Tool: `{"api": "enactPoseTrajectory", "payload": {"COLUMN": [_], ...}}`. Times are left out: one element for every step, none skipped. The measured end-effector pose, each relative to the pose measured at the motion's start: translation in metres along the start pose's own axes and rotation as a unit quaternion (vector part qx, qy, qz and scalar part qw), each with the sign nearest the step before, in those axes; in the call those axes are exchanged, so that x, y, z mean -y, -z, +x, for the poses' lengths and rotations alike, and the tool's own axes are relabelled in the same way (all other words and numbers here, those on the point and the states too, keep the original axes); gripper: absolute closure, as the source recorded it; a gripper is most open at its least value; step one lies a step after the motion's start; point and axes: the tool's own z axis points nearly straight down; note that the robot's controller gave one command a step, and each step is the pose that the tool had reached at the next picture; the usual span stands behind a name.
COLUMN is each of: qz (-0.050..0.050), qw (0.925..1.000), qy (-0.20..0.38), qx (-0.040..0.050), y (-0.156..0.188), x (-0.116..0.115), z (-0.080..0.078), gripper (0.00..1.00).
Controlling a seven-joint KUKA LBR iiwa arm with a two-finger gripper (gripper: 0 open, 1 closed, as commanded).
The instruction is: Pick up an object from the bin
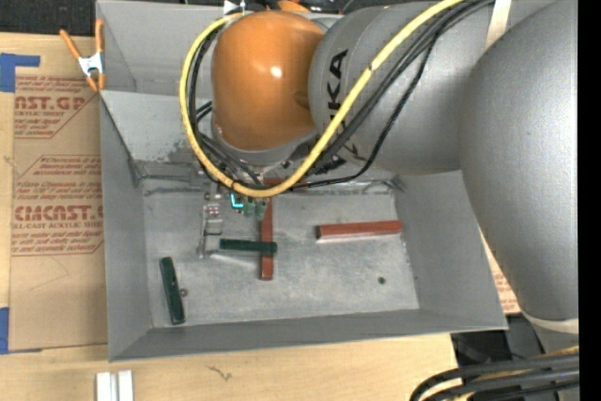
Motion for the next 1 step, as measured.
{"api": "enactPoseTrajectory", "payload": {"qz": [0.000], "qw": [0.9962], "qy": [0.087], "qx": [0.0016], "y": [-0.1339], "x": [0.0545], "z": [0.0349], "gripper": [0.00]}}
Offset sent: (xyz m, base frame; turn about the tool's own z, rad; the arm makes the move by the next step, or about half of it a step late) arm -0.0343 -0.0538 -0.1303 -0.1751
